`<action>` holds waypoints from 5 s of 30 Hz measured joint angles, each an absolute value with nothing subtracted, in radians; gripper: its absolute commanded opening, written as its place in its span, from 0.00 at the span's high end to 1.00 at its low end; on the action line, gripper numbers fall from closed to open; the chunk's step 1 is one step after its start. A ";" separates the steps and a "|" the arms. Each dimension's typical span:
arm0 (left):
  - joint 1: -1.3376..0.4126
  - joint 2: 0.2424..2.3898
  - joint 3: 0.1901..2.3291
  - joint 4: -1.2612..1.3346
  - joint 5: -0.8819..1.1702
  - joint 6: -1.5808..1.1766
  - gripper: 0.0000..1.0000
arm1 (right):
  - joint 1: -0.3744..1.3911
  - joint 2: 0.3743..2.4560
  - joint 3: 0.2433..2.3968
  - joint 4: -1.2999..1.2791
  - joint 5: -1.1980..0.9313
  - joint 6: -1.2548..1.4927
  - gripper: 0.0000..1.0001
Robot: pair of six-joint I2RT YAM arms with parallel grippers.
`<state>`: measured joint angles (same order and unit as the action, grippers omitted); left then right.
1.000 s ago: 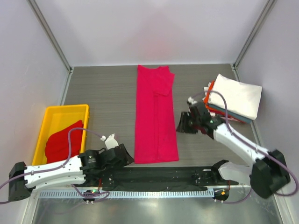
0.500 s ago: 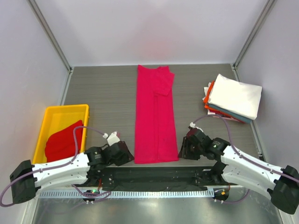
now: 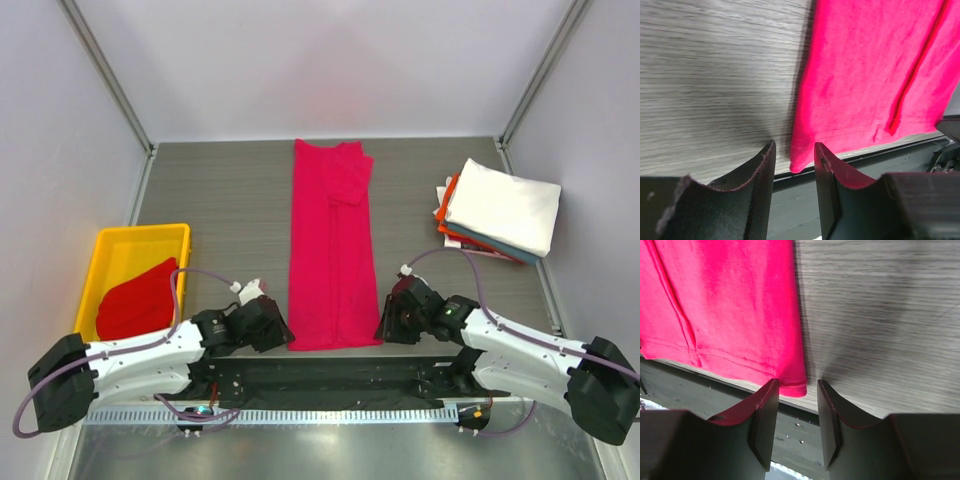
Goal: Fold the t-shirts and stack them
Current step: Fold the tshirt
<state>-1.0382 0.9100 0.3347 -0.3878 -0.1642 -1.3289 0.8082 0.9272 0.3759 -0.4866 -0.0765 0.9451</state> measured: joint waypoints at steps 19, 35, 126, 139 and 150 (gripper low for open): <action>-1.026 0.958 0.367 -0.369 -0.120 -1.319 1.00 | 0.810 0.910 0.379 -0.474 -0.096 0.952 0.99; -0.656 1.032 0.691 -0.470 -0.022 -1.116 1.00 | 0.740 1.089 0.814 -0.549 0.131 0.836 0.99; -0.384 1.700 0.860 -0.120 0.270 -0.970 0.64 | 0.271 1.726 0.876 -0.149 -0.363 0.631 0.89; -0.384 1.714 0.846 -0.078 0.257 -0.986 1.00 | 0.271 1.717 0.855 -0.125 -0.370 0.638 0.99; -0.469 1.415 0.703 -0.137 0.228 -0.993 1.00 | 0.290 1.356 0.709 -0.255 -0.360 0.631 0.99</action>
<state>-0.4686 1.4147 0.7033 -0.1368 0.2283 -0.9932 0.2905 1.3560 0.7090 -0.2554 -0.3595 0.6308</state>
